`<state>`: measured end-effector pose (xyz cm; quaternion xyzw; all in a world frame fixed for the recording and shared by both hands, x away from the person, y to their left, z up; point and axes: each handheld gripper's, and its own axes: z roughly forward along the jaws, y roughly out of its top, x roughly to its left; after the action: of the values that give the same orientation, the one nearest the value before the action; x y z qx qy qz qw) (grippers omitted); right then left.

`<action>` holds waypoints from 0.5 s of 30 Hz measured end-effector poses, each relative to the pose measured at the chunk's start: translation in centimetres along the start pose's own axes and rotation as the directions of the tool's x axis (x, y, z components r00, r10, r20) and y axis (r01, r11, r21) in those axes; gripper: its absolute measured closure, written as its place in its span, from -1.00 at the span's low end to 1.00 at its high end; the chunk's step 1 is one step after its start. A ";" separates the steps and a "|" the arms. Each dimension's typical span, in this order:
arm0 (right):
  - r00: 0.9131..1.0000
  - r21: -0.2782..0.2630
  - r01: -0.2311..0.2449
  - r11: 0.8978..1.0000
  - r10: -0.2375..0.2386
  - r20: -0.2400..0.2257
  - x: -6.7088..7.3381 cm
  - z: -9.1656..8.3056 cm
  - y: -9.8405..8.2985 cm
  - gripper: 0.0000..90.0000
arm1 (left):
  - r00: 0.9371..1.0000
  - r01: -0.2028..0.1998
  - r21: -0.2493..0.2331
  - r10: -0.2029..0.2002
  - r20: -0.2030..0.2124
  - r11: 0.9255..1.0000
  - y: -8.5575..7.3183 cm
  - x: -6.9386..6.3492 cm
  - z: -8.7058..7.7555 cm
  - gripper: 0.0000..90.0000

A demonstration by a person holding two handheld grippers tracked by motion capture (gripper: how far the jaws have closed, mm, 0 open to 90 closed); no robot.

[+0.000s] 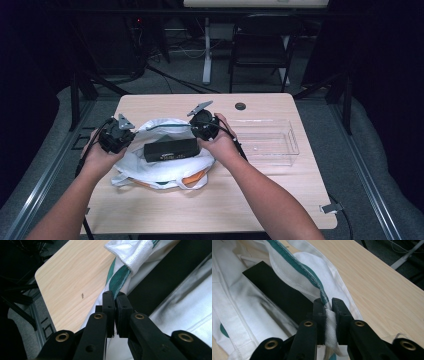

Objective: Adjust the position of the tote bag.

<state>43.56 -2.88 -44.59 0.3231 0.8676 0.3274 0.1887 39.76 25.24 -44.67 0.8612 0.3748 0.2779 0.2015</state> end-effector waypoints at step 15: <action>1.000 -0.007 -0.005 1.000 0.005 -0.019 0.0 0.2 -0.3 0.80 | 0.998 0.065 0.012 -0.065 0.007 0.998 0.8 0.8 0.4 0.97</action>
<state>43.53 -2.98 -44.99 0.3215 0.8673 0.3343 0.1807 40.93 25.26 -44.26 0.8509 0.4034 0.2657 0.2067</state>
